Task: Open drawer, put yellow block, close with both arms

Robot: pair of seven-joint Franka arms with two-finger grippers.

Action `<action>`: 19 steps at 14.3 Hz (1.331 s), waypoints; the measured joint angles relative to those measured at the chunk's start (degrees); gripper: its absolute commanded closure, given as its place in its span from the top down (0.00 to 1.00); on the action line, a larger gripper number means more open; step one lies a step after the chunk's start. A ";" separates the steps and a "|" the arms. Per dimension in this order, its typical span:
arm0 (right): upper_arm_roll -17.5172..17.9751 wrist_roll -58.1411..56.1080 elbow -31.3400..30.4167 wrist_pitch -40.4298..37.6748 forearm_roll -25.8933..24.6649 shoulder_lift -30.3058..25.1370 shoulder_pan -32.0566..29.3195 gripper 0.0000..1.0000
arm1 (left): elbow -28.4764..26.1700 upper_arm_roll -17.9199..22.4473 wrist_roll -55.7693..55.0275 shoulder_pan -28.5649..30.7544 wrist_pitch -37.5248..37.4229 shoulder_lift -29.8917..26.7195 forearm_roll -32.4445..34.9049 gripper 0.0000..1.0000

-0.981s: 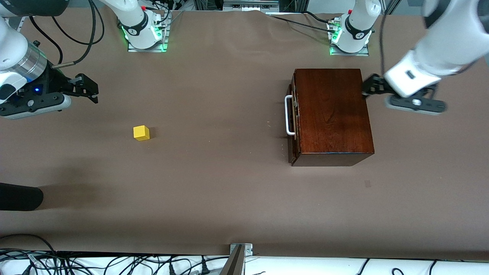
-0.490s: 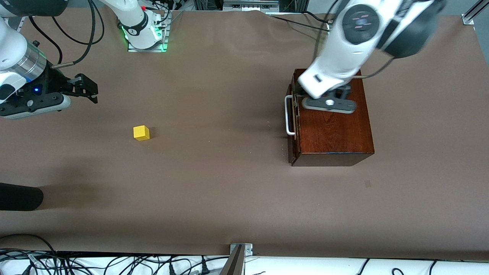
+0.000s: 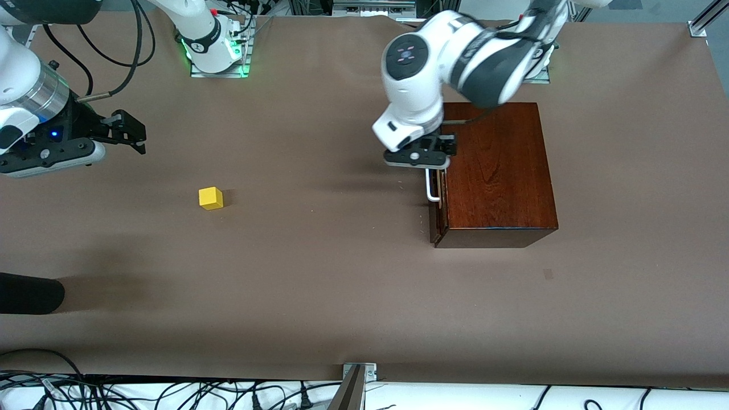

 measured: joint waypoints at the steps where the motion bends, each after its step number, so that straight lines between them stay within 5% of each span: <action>1: 0.02 0.00 0.00 0.00 0.00 0.00 0.00 1.00 | -0.04 0.01 -0.16 -0.33 0.07 0.99 0.16 1.00; 13: -0.20 0.00 -0.03 2.50 0.00 0.28 -0.05 1.00 | -7.87 0.25 -7.01 -2.14 4.99 2.31 2.47 1.00; 19: -0.46 -1.35 -0.09 2.45 4.56 0.66 -0.20 1.00 | -10.71 0.20 -11.52 -3.71 8.87 3.32 6.53 1.00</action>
